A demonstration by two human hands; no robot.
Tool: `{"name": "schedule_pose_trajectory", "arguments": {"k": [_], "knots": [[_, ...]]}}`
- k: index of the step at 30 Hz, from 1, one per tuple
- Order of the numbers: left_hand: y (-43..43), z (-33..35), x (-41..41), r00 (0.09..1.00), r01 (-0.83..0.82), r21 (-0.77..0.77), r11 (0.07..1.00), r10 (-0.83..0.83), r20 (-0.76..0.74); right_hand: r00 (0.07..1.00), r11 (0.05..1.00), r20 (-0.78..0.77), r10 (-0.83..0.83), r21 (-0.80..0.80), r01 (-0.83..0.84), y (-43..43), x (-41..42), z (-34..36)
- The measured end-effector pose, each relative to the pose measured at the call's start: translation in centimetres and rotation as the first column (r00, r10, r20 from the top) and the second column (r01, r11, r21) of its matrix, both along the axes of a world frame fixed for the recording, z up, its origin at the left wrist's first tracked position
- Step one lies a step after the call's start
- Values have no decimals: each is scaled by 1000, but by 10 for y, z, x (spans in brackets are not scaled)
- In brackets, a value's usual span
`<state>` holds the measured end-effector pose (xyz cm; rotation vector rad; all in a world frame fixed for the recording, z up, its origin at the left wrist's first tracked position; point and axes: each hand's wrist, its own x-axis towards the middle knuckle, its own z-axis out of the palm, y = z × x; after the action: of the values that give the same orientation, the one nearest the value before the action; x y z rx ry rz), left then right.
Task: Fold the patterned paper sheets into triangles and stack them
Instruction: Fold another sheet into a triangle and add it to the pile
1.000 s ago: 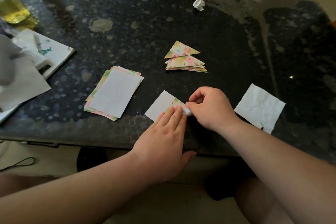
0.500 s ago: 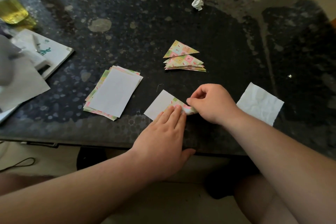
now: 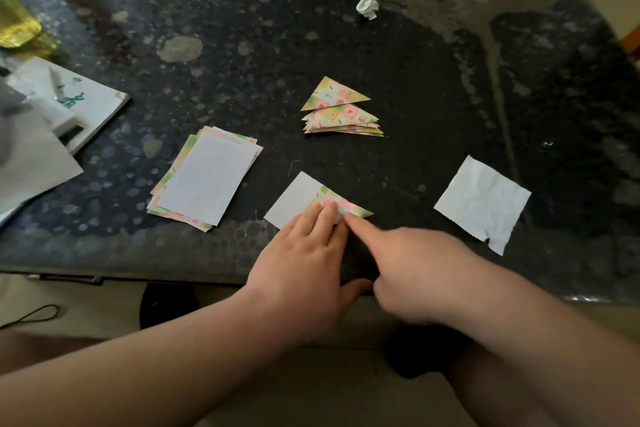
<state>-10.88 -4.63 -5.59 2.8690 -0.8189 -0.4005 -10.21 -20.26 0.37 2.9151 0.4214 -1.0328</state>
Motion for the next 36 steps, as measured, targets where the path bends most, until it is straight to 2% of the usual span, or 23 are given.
{"name": "schedule_pose_trajectory", "arguments": {"k": [6, 11, 21, 24, 26, 27, 29, 30, 32, 33, 36], "knots": [[1, 4, -2, 1000, -9, 2, 1000, 9, -8, 997, 997, 17, -70, -34, 71, 6, -7, -9], [0, 3, 0, 999, -16, 63, 998, 19, -48, 998, 991, -25, -54, -124, 50, 5, -7, -8], [1, 3, -1, 1000, 4, 45, 999, -4, 9, 988, 974, -76, -131, -195, 114, 1, 0, -1], [2, 3, -2, 1000, -6, 37, 999, 5, 17, 974, 951, -15, -227, -220, 218, -4, 7, 5], [1, 5, -1, 1000, -16, 36, 999, 15, 8, 931, 928, 100, -350, -95, 360, -14, 19, 2], [1, 5, 0, 1000, -19, 30, 999, 19, -2, 892, 897, 95, -442, 25, 442, -20, 29, -2], [0, 7, 1, 999, -24, 33, 999, 25, -20, 804, 765, -61, -592, 271, 584, -27, 48, -13], [0, 8, 1, 999, -26, 37, 999, 27, -22, 762, 688, -170, -625, 342, 640, -27, 55, -18], [-1, 9, 1, 999, -26, 45, 999, 26, -20, 691, 575, -327, -644, 389, 720, -25, 60, -27], [-2, 9, 1, 999, -26, 54, 998, 27, -24, 670, 548, -368, -645, 388, 741, -23, 61, -31], [-1, 9, 3, 1000, -9, 95, 995, 11, -26, 648, 538, -418, -637, 361, 762, -17, 63, -37]]}}
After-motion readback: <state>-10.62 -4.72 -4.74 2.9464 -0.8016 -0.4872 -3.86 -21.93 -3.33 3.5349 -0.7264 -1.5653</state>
